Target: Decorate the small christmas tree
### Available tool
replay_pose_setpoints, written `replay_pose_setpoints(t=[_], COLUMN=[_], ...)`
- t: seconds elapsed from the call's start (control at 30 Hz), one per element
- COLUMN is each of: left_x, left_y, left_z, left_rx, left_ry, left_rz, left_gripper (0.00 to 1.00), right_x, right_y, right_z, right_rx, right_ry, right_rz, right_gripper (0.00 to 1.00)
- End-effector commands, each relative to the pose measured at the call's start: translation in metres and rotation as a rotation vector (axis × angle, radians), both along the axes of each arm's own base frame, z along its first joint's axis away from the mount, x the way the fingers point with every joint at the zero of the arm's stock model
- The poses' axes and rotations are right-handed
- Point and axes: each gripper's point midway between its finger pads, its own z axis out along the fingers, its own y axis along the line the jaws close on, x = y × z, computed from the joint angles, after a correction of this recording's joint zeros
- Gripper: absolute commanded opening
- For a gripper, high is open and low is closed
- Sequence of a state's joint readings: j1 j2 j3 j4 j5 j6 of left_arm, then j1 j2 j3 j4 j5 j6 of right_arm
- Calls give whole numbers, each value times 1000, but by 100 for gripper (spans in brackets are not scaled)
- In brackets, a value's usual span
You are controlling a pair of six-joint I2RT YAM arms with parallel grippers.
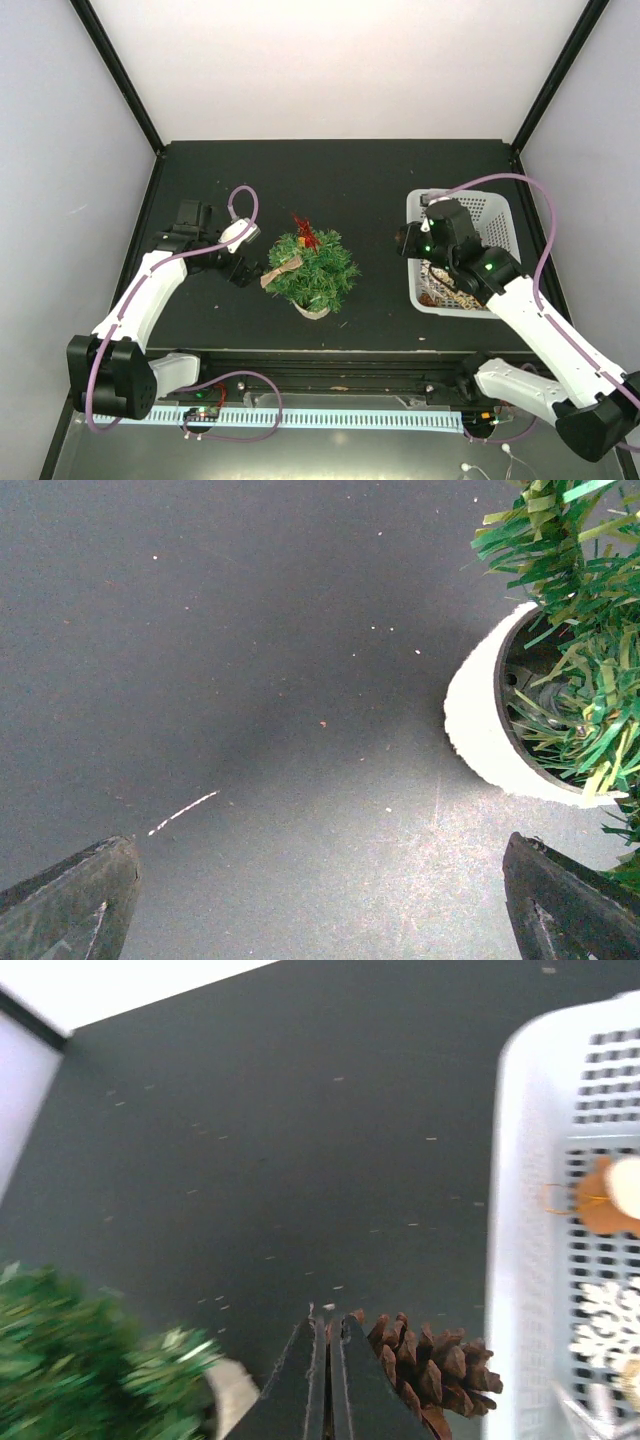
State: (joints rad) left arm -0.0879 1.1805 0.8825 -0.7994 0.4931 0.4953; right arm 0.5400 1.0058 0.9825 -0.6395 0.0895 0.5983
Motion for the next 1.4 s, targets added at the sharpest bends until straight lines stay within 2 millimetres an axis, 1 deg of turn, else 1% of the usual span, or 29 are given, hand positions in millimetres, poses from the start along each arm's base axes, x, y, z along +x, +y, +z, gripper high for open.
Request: replay_pose_setpoints(t=[0.0,0.17,0.3,0.4,0.6,0.87,0.93,1.13,1.23,1.37], left_x=[4,3,2,2,0,0,0,-3,-4,-5], left_y=[3,4,4,4,4,4,4,3,4,5], left_z=[8,7,5,3,0,1,1,1,1,3], left_rx=[15,19,18,20,21,18,15,5,10,17], left_ry=[-16,-13,-11,-8,-3,-3,-2,-7,-15,-25], left_rz=[-1,3,2,5,5,9,10,10,11,11], left_gripper=[99,99,99,99,99,99,99,99,99,99], right_x=[-20,-41,-57,-67,-87,-101,-101,-94,-90,-91], right_y=[34,72,100,115,140,156,158,163,164,170], right_z=[27,46,66,70,72,61,55,50,44,37], right_rx=[61,121,174,178,176,169,169,163,155,153], right_ry=[-30,-47,-60,-55,-37,-7,-1,-14,-19,-3], right_rz=[96,203,278,317,398,442,442,422,408,422], right_gripper=[1,1,1,1,1,1,1,1,1,1])
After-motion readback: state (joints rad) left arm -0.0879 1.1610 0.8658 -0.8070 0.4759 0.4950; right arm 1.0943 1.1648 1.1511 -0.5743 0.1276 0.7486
